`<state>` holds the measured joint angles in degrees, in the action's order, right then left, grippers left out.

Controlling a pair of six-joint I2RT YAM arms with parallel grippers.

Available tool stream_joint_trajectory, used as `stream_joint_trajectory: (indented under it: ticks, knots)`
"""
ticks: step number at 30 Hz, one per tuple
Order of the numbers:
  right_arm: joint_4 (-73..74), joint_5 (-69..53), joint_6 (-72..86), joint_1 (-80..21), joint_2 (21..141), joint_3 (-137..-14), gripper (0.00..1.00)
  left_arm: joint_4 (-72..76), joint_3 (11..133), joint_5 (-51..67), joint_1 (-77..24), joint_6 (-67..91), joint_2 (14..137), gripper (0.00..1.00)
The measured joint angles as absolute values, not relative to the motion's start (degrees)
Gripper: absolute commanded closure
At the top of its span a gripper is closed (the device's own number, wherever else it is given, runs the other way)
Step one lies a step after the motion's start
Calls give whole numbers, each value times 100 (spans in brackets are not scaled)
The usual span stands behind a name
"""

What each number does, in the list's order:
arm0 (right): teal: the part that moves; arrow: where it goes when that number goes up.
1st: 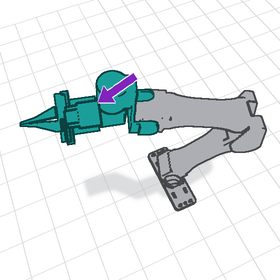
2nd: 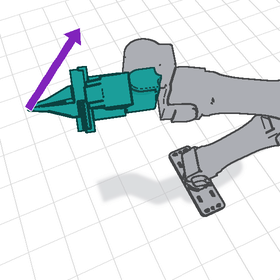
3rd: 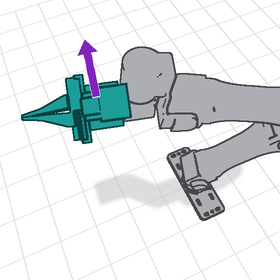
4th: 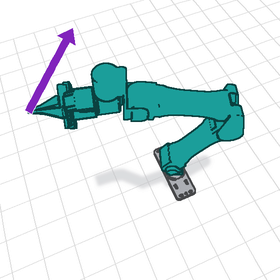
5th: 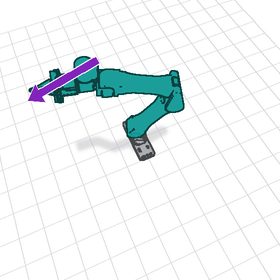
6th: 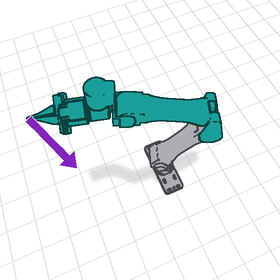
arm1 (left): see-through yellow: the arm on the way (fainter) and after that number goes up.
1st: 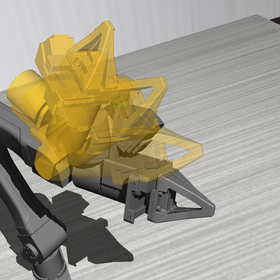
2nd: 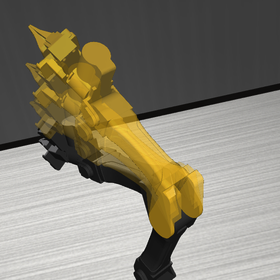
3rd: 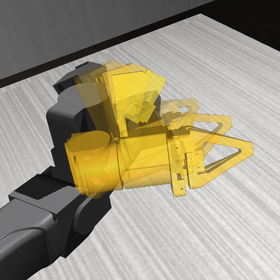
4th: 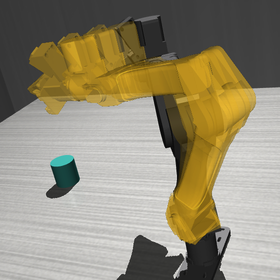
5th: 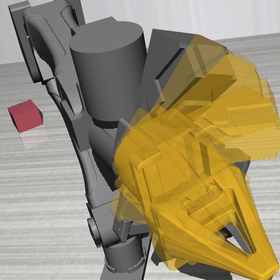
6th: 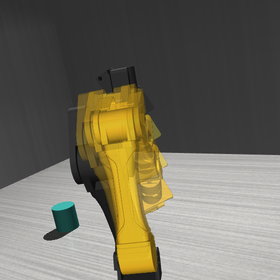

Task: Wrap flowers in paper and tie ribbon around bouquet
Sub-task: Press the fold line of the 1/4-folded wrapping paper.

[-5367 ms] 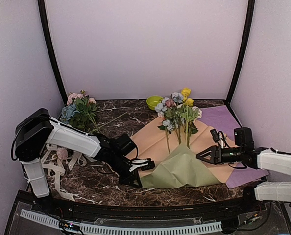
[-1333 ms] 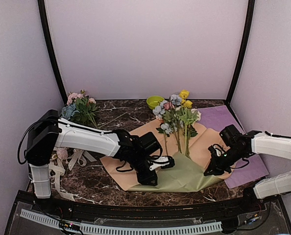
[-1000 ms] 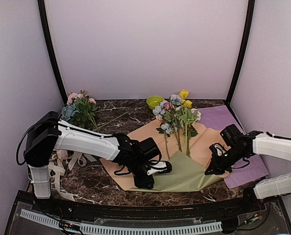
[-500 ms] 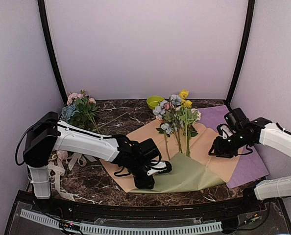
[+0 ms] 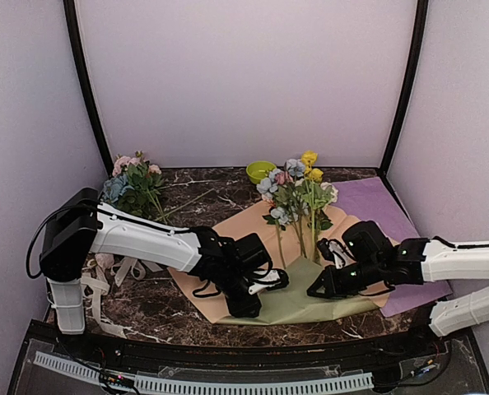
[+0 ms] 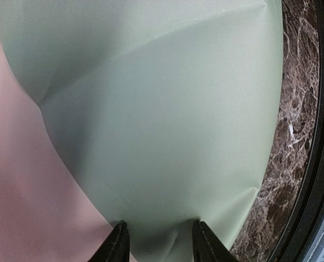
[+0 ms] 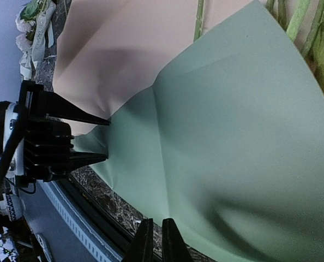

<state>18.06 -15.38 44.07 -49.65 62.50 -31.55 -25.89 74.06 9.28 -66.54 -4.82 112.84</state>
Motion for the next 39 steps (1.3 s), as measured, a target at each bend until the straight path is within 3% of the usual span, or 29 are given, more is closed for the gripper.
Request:
stream_joint_trajectory:
  ticks: [4, 9, 25, 32, 39]
  knots:
    - [891, -1859, 4582, -4989, 6600, -2759, 100, -2593, 7411, 919, -6654, -449, 11284, 60]
    - [123, -2108, 4578, -4989, 7387, -2528, 100, -2648, 7411, 882, -6667, -370, 11284, 61]
    - [-600, -2333, 4685, -4989, 7996, -2257, 100, -2534, 7043, 217, -6827, -21, 10742, 60]
    - [-163, -2075, 4755, -4993, 7723, -2303, 100, -1758, 7129, 8, -7203, -36, 10298, 85]
    - [-143, -2010, 5035, -4993, 7397, -2178, 100, -735, 7129, 158, -7323, -128, 10930, 88]
